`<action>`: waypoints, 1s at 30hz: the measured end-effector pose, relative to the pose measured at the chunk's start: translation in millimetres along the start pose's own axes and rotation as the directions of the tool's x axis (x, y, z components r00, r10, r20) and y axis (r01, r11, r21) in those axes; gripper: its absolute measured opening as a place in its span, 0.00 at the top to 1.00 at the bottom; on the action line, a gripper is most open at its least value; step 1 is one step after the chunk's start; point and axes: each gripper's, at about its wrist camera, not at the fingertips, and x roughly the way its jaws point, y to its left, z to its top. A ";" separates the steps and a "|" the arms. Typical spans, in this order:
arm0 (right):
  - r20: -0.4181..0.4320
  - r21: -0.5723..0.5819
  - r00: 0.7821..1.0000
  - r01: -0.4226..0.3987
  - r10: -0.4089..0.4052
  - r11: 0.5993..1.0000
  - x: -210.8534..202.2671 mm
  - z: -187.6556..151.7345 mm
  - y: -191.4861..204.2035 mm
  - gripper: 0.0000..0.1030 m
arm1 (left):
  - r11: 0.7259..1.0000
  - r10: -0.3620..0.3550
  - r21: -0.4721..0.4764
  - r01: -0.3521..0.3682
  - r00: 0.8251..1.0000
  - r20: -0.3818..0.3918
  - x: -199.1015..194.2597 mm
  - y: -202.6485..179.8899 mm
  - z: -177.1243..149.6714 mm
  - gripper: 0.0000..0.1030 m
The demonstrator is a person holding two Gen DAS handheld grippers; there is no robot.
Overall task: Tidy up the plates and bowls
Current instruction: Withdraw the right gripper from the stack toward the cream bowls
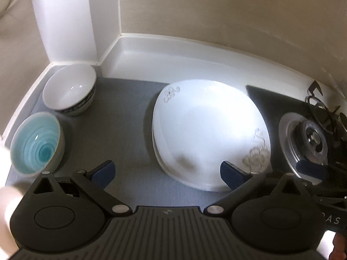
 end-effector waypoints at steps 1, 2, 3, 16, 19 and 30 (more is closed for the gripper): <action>-0.001 -0.006 1.000 -0.005 0.005 1.000 -2.8 -2.2 2.2 0.33 | 1.000 0.002 0.001 -0.002 1.000 -0.004 -2.6 -1.1 -4.4 0.00; -0.001 -0.010 1.000 -0.010 0.010 1.000 -6.0 -4.7 4.5 0.33 | 1.000 0.002 0.005 -0.002 1.000 -0.010 -4.8 -2.5 -8.7 0.00; -0.001 -0.014 1.000 -0.014 0.014 1.000 -9.0 -7.1 6.8 0.32 | 1.000 0.002 0.011 -0.001 1.000 -0.016 -6.3 -4.2 -12.7 0.00; -0.032 -0.101 0.997 -0.075 0.072 0.992 -32.9 -29.6 45.9 0.30 | 0.996 0.063 -0.058 -0.065 0.997 -0.044 -46.8 28.5 -60.9 0.00; -0.042 -0.132 0.995 -0.095 0.091 0.987 -34.9 -32.0 58.5 0.30 | 0.992 0.061 -0.101 -0.069 0.995 -0.078 -52.5 43.5 -70.6 0.00; -0.073 -0.264 0.982 -0.186 0.172 0.946 -31.0 -35.6 110.8 0.29 | 0.961 0.143 -0.221 -0.167 0.983 -0.119 -75.2 96.8 -96.3 0.00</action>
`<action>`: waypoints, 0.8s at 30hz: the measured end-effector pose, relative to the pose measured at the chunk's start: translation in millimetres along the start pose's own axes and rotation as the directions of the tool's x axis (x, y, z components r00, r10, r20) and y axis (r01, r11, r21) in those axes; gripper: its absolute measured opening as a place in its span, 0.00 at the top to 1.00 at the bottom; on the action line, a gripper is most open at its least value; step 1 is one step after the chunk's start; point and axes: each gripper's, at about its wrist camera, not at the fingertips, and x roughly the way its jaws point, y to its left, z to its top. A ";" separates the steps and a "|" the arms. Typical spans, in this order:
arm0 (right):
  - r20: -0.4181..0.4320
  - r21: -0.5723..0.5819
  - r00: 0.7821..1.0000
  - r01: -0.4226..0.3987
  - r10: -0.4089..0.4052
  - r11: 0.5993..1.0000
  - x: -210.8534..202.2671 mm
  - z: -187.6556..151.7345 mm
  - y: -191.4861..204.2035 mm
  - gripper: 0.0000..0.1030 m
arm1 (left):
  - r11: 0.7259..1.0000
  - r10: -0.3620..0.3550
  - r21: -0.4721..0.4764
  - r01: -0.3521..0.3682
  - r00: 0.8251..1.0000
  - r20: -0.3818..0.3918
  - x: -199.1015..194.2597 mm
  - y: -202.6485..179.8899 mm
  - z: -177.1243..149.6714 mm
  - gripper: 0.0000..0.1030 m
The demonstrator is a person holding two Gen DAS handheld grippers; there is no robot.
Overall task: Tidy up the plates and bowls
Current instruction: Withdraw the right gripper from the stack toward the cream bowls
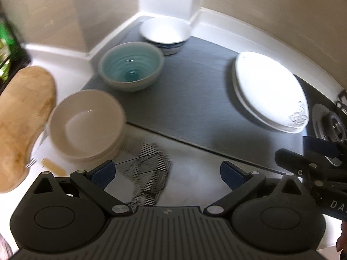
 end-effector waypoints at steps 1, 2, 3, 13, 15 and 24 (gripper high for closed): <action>-0.003 -0.010 1.000 -0.008 0.008 1.000 1.9 0.7 4.0 0.29 | 1.000 0.008 -0.007 -0.008 1.000 -0.003 -1.0 4.7 -1.2 0.00; -0.007 -0.018 1.000 -0.017 0.017 1.000 3.7 1.3 7.5 0.29 | 1.000 0.014 -0.014 -0.014 1.000 -0.006 -1.5 7.8 -1.6 0.00; -0.009 -0.024 1.000 -0.027 0.027 0.999 5.7 1.8 10.7 0.29 | 1.000 0.019 -0.021 -0.019 1.000 -0.010 -2.1 11.9 -2.2 0.00; -0.020 -0.072 0.998 -0.068 0.067 0.995 17.9 8.2 35.3 0.28 | 0.992 0.072 -0.103 -0.074 0.997 -0.018 -7.8 50.2 -10.6 0.00; -0.024 -0.079 0.997 -0.075 0.073 0.994 20.8 9.4 39.5 0.28 | 0.989 0.090 -0.120 -0.092 0.996 -0.015 -10.2 59.0 -9.9 0.00; -0.042 -0.119 0.994 -0.103 0.099 0.988 33.3 15.8 56.8 0.27 | 0.977 0.135 -0.166 -0.135 0.991 -0.010 -16.4 83.8 -9.4 0.00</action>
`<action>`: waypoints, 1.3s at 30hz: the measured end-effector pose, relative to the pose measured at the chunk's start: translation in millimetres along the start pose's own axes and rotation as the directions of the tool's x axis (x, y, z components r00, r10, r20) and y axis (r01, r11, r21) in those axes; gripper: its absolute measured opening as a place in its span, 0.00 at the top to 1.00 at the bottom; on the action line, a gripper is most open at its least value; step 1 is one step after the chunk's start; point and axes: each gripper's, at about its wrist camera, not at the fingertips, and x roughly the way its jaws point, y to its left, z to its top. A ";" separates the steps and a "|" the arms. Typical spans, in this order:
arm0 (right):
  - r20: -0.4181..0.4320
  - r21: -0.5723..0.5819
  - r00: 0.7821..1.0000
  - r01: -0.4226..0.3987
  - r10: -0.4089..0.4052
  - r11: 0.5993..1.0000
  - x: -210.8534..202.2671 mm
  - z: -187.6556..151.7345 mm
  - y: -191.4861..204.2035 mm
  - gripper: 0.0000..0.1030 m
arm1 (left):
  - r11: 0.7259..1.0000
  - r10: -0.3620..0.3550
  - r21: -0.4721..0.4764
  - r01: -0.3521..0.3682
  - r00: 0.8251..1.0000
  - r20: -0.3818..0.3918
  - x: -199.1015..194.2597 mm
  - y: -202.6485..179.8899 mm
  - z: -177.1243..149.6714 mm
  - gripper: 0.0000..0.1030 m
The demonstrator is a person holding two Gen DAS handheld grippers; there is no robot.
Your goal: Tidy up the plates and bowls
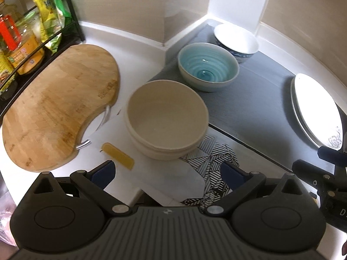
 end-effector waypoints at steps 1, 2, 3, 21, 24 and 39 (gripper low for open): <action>-0.002 -0.003 1.000 -0.002 0.002 1.000 1.8 1.3 1.3 0.27 | 1.000 0.004 -0.002 -0.004 1.000 0.000 0.6 1.5 0.5 0.00; -0.003 -0.005 1.000 -0.005 0.005 1.000 3.6 2.6 2.5 0.27 | 1.000 0.008 -0.004 -0.008 1.000 -0.001 2.0 3.1 1.3 0.00; -0.004 -0.008 1.000 -0.008 0.008 1.000 5.5 3.8 3.7 0.27 | 1.000 0.011 -0.007 -0.011 1.000 -0.002 2.4 4.9 1.7 0.00; -0.036 -0.025 0.997 -0.073 0.072 0.997 60.5 32.6 31.3 0.27 | 0.987 0.092 -0.133 -0.093 0.996 -0.008 21.2 54.2 28.7 0.00; -0.049 -0.026 0.995 -0.092 0.090 0.995 74.9 40.1 37.5 0.27 | 0.983 0.102 -0.153 -0.103 0.995 -0.014 29.7 63.0 37.3 0.00; -0.186 -0.034 0.975 -0.130 0.121 0.991 148.5 59.6 52.6 0.28 | 0.988 0.114 -0.105 -0.117 0.993 -0.035 77.5 68.0 60.8 0.02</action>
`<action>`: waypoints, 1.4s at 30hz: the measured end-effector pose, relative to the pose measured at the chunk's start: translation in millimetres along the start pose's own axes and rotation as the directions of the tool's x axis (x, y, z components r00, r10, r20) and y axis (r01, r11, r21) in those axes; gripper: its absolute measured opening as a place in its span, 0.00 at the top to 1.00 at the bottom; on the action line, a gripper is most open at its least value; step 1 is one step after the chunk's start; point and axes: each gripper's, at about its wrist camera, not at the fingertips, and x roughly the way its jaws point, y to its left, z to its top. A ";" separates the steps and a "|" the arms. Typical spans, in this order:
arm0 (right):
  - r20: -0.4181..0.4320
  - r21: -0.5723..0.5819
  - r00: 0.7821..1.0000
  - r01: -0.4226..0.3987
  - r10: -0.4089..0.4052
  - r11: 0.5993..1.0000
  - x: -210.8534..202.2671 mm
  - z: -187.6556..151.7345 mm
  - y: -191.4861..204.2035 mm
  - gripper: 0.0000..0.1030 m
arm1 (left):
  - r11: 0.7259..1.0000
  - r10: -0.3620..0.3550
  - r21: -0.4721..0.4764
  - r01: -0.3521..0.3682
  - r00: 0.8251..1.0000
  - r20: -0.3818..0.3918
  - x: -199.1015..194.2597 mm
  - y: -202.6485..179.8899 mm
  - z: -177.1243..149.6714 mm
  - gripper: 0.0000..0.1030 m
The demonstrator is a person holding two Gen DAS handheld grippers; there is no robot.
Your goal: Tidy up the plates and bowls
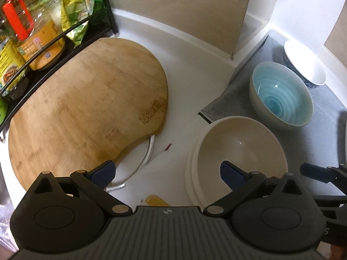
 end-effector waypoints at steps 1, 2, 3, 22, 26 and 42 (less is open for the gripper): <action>-0.006 -0.004 1.000 -0.007 0.007 1.000 2.9 0.8 0.3 0.31 | 1.000 0.005 0.005 -0.005 1.000 0.006 0.9 -1.2 0.9 0.06; -0.011 -0.006 1.000 -0.013 0.013 1.000 4.8 1.3 0.7 0.35 | 1.000 0.005 0.009 -0.005 1.000 0.010 1.8 -2.2 1.9 0.17; -0.011 -0.006 0.999 -0.031 0.031 1.000 5.3 1.3 1.4 0.52 | 1.000 0.001 0.011 -0.001 1.000 0.005 3.0 -2.9 3.0 0.31; -0.013 0.068 0.999 -0.045 0.046 0.997 -37.4 -19.5 -31.9 0.84 | 0.969 -0.199 0.136 0.208 0.977 -0.073 -8.6 -58.7 -17.5 0.91; -0.004 0.088 1.000 0.008 -0.008 0.996 -54.4 -34.7 -45.5 0.84 | 0.948 -0.240 0.194 0.252 0.967 -0.081 -13.5 -82.6 -27.5 0.91; -0.032 0.216 0.996 0.087 -0.082 0.972 -82.8 -84.3 -80.8 0.84 | 0.884 -0.302 0.334 0.327 0.945 -0.125 -19.6 -137.7 -49.0 0.91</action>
